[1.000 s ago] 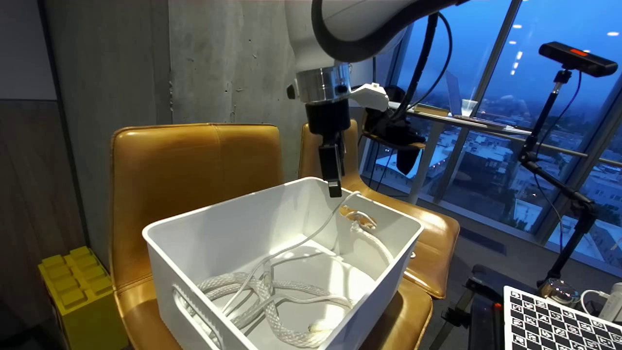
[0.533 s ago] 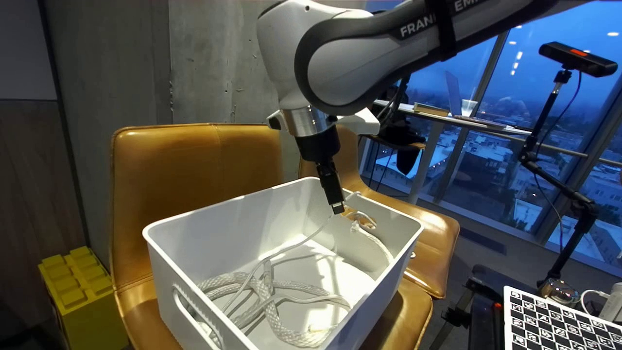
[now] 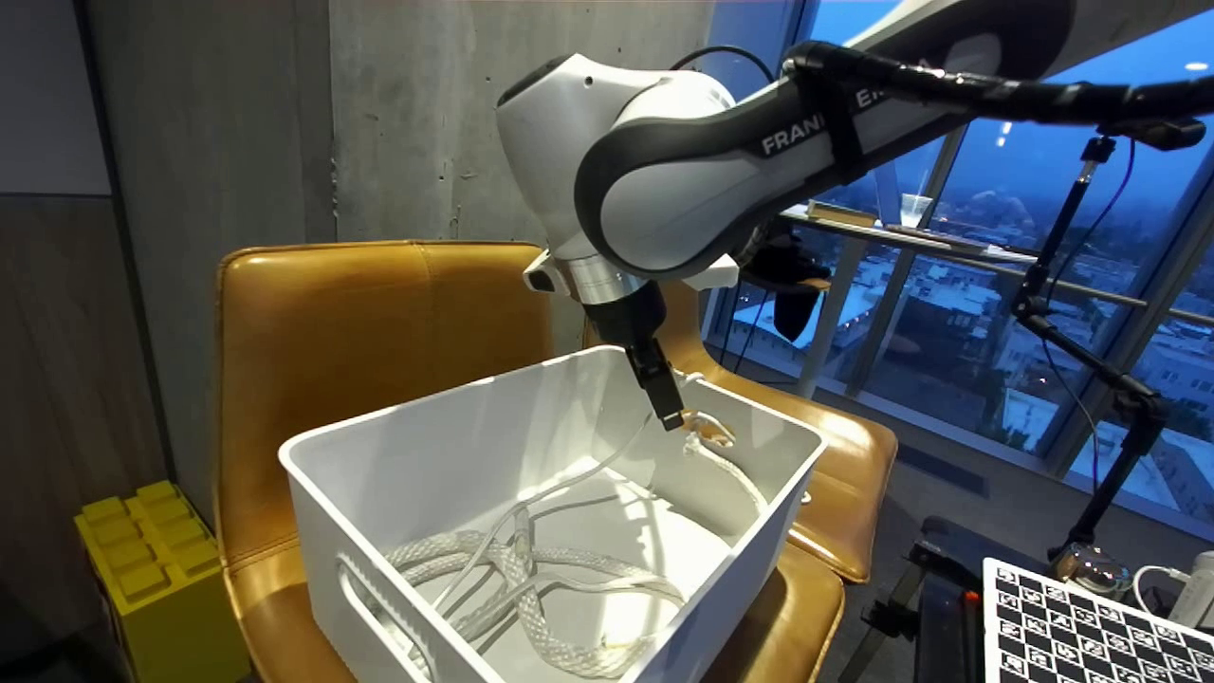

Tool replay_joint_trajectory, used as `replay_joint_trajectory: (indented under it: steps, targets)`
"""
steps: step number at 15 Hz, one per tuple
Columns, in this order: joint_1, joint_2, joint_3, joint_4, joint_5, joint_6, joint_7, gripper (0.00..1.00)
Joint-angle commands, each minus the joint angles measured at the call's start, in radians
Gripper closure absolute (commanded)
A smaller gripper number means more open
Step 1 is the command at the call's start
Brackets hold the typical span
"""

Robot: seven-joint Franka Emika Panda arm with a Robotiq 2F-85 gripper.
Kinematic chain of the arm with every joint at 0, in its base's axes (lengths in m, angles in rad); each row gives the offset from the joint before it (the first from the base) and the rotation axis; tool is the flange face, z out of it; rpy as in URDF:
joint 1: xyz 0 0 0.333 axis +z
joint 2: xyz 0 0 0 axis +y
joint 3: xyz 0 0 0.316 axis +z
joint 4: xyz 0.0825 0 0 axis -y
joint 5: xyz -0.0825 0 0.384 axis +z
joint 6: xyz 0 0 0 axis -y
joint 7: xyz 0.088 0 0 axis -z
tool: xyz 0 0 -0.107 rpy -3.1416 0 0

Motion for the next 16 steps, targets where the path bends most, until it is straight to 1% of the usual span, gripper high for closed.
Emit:
replay_joint_trajectory:
  steps: [1,2,4,5,8,9,13,16]
  targets:
    - [0.014,-0.006,-0.008,-0.026,-0.027,0.012,-0.011,0.45]
    - [0.017,-0.009,-0.007,-0.036,-0.028,0.012,-0.007,0.54]
    - [0.021,-0.011,-0.006,-0.047,-0.029,0.01,-0.003,0.67]
    - [0.023,-0.013,-0.007,-0.054,-0.031,0.011,-0.001,0.76]
    - [0.034,-0.022,-0.007,-0.071,-0.039,0.013,0.015,0.98]
    - [0.039,-0.025,-0.006,-0.073,-0.042,0.013,0.022,1.0]
    - [0.08,-0.058,0.01,-0.031,-0.024,-0.02,0.061,0.99]
    - [0.116,-0.101,0.034,0.038,0.016,-0.064,0.092,0.99]
